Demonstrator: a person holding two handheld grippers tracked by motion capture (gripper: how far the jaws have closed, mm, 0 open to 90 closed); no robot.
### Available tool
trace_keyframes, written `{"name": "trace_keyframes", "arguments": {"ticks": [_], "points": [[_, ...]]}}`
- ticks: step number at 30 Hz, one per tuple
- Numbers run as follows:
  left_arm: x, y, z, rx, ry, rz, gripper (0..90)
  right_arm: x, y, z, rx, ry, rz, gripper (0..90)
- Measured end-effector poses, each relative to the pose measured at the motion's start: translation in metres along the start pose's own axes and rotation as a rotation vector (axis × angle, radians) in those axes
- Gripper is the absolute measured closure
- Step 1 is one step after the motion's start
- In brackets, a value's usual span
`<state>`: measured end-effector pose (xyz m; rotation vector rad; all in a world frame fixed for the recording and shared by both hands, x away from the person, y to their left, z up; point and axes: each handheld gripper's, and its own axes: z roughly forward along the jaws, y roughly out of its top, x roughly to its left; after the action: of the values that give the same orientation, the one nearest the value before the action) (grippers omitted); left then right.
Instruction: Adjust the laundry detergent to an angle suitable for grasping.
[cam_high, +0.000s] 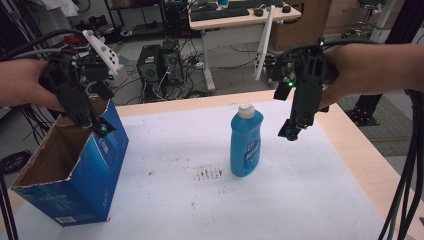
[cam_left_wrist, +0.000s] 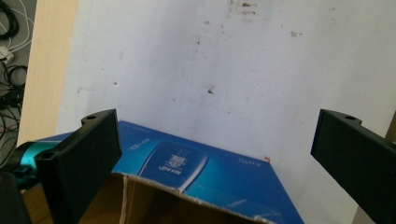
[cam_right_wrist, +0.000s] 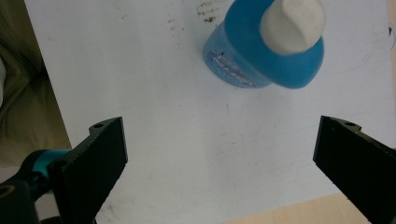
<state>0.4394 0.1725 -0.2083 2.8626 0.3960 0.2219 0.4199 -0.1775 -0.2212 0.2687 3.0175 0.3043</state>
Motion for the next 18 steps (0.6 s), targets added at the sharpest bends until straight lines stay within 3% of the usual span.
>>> {"name": "trace_keyframes", "arguments": {"ticks": [8,18], "points": [[-0.005,0.017,0.01,-0.027,-0.013,-0.024,1.7,0.009,-0.021,0.015,0.0,0.006,0.021,2.0],[-0.014,0.036,0.026,-0.043,-0.011,-0.084,1.7,0.018,-0.039,0.03,-0.005,0.009,0.049,2.0]]}}
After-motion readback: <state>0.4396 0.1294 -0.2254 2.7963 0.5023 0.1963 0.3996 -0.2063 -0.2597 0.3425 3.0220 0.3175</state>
